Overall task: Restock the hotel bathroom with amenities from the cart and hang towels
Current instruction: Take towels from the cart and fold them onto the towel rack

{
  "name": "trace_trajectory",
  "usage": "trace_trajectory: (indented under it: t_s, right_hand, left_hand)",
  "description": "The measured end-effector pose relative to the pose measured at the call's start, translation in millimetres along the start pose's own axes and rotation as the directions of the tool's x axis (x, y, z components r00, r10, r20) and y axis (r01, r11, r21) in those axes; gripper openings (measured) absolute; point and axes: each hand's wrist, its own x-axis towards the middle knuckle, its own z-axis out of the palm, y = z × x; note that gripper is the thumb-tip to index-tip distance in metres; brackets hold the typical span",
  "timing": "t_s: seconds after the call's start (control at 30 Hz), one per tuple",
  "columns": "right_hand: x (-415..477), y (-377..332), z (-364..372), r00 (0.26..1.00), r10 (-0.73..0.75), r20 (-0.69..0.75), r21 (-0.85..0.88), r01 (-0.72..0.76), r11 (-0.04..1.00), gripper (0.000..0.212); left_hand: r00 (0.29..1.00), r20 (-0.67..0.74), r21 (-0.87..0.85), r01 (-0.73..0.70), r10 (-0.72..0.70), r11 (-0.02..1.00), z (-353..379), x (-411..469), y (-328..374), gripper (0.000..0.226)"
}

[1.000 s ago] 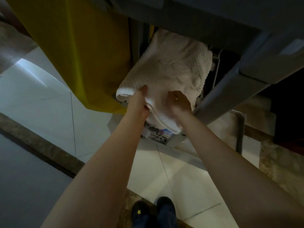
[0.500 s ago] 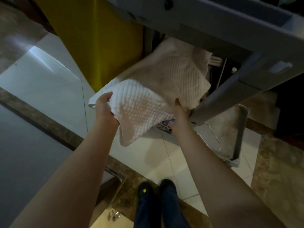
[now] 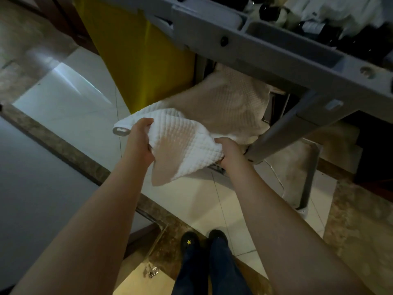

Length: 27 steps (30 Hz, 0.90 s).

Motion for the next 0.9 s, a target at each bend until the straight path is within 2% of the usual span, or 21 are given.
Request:
trace_trajectory:
  t_s: [0.07, 0.17, 0.23, 0.33, 0.43, 0.53, 0.63, 0.7, 0.77, 0.83, 0.87, 0.9]
  right_hand:
    - [-17, 1, 3, 0.999, 0.047, 0.027, 0.021, -0.048, 0.999, 0.048]
    - [-44, -4, 4, 0.999, 0.017, 0.045, 0.026, -0.018, 0.999, 0.047]
    - [-61, -9, 0, 0.998, -0.015, 0.066, -0.034, 0.017, 0.999, 0.047]
    - [-75, -19, -9, 0.995, -0.026, 0.098, -0.139, 0.039, 0.99, 0.051]
    - [-88, -26, -17, 0.993, 0.067, 0.094, -0.166, -0.051, 0.985, 0.056]
    - [-99, -25, -29, 0.993, 0.053, 0.103, -0.139, -0.039, 0.99, 0.057]
    - [-109, -25, -44, 0.989, 0.1, 0.11, -0.164, -0.082, 0.983, 0.063]
    - [-119, -29, -49, 0.979, 0.169, 0.116, -0.076, -0.161, 0.984, 0.068]
    - [-133, -29, -50, 0.969, 0.204, 0.14, -0.066, -0.196, 0.978, 0.07]
    - [-154, -25, -50, 0.973, 0.154, 0.172, -0.164, -0.126, 0.978, 0.063]
    - [-162, -22, -52, 0.975, 0.116, 0.187, -0.174, -0.083, 0.981, 0.059]
    - [-169, -18, -53, 0.976, 0.093, 0.199, -0.18, -0.057, 0.982, 0.056]
  left_hand:
    - [1.0, 0.029, -0.006, 0.001, -0.001, 1.0, -3, -17, 5, 0.027]
    - [0.999, 0.04, -0.018, -0.027, 0.028, 0.999, -10, -42, 12, 0.031]
    - [0.999, 0.031, -0.034, -0.042, 0.043, 0.999, -15, -56, 15, 0.043]
    - [0.999, -0.004, -0.039, -0.052, 0.051, 0.998, -19, -77, 13, 0.047]
    - [0.998, -0.021, -0.024, -0.066, 0.065, 0.998, -20, -92, 3, 0.041]
    - [0.996, -0.045, -0.026, -0.082, 0.081, 0.996, -17, -111, -8, 0.028]
    - [0.991, -0.042, -0.028, -0.128, 0.126, 0.991, -15, -129, -15, 0.039]
    - [0.986, -0.043, -0.003, -0.164, 0.164, 0.986, -18, -143, -18, 0.031]
    - [0.98, -0.037, -0.009, -0.196, 0.195, 0.981, -21, -159, -19, 0.02]
    - [0.975, -0.048, 0.0, -0.217, 0.216, 0.976, -26, -178, -18, 0.015]
    - [0.974, -0.056, 0.012, -0.221, 0.221, 0.975, -29, -187, -16, 0.022]
    - [0.974, -0.058, 0.016, -0.218, 0.219, 0.976, -34, -195, -14, 0.038]
